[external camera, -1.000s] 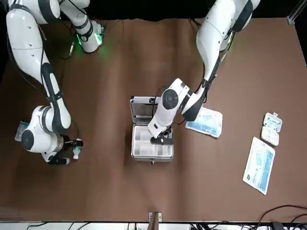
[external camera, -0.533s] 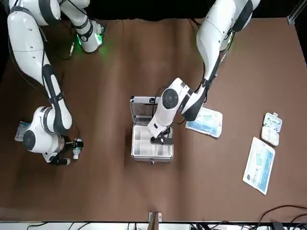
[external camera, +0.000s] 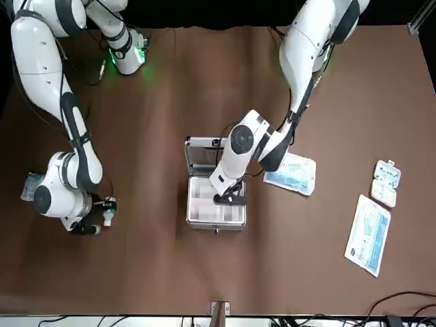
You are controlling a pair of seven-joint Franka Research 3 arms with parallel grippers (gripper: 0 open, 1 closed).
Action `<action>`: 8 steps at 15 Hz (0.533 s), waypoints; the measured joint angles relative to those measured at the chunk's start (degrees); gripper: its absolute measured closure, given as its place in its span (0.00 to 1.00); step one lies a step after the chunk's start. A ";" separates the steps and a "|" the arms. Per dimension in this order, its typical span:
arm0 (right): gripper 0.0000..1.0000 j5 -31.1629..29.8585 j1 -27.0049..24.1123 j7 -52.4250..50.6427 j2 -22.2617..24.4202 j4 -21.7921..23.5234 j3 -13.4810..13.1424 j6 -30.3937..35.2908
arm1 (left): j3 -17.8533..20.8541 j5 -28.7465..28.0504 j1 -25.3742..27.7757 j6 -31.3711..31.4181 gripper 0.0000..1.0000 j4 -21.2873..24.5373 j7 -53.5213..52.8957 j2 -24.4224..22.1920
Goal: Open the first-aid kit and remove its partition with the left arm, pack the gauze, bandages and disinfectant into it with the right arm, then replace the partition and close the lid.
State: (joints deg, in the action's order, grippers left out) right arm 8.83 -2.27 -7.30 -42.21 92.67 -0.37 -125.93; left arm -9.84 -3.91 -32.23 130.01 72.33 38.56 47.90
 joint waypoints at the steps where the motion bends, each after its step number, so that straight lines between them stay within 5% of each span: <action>1: 0.58 0.00 0.00 0.00 -0.01 -0.01 0.00 0.00 | -0.01 0.00 0.00 -0.06 0.96 0.00 0.00 -0.08; 8: 0.60 0.00 0.08 0.23 0.02 -1.01 0.02 2.58 | -0.83 0.00 -0.49 -1.06 0.96 -0.94 0.24 -5.15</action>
State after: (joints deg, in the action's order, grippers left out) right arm 8.83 -2.19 -7.08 -42.19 91.66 -0.35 -123.35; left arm -10.67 -3.91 -32.71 128.95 71.40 38.80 42.74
